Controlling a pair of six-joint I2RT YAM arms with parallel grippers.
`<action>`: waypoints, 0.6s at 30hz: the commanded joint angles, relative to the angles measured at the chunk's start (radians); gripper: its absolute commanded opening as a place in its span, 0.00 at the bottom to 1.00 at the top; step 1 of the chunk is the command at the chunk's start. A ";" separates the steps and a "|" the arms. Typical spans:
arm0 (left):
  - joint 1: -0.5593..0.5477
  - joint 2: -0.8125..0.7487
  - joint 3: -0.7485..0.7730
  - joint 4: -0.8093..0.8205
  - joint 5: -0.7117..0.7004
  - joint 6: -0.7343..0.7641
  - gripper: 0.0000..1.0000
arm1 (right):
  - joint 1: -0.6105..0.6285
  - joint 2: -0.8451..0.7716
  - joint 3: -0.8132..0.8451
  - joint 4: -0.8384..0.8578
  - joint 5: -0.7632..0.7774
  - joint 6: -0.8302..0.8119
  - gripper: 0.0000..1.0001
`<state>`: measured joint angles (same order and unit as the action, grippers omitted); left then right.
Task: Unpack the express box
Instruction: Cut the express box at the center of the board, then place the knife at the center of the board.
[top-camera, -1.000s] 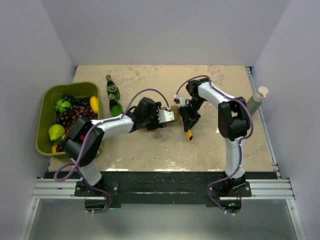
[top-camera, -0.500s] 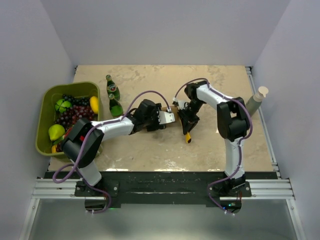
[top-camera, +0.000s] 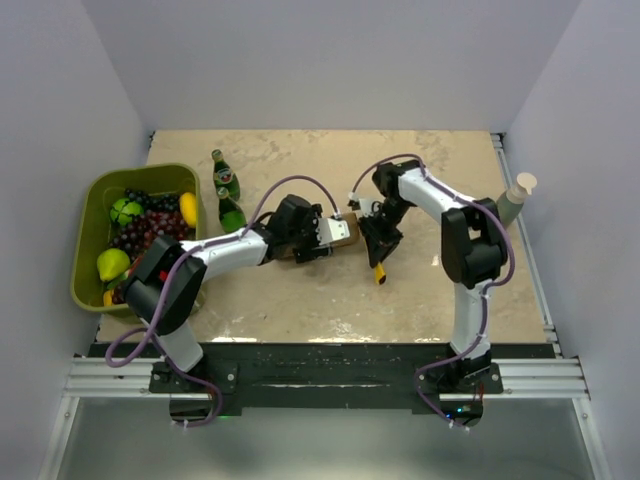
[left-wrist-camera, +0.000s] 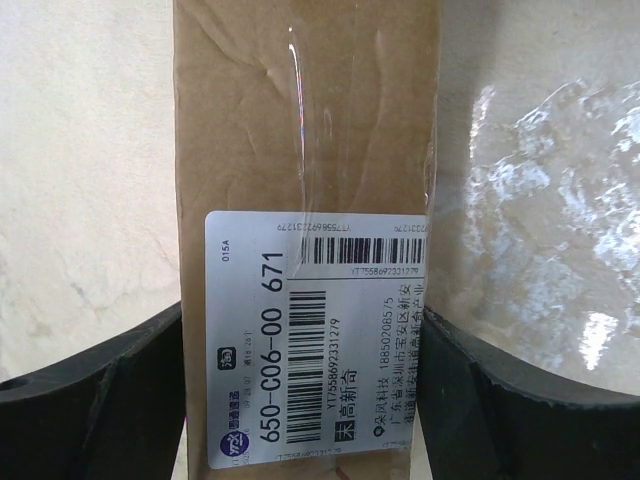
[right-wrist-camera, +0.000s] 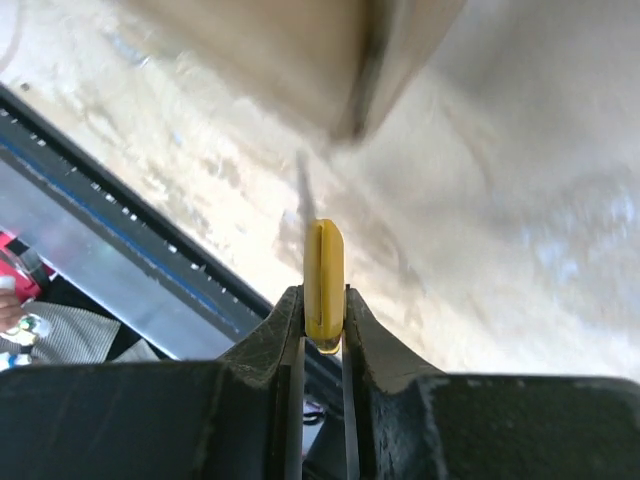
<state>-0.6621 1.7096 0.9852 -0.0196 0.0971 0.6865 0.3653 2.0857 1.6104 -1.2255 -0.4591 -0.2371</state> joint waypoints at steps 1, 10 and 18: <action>0.004 0.030 0.026 -0.109 0.142 -0.074 0.00 | -0.112 -0.134 0.069 -0.063 0.057 -0.034 0.00; 0.005 0.073 0.122 -0.229 0.438 -0.136 0.13 | -0.187 0.019 0.120 0.026 0.215 -0.090 0.01; 0.010 0.065 0.133 -0.264 0.473 -0.136 0.81 | -0.203 0.004 0.264 0.078 0.243 -0.064 0.67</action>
<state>-0.6491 1.7702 1.1000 -0.2123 0.4831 0.5751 0.1665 2.1784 1.7702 -1.1816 -0.2272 -0.2962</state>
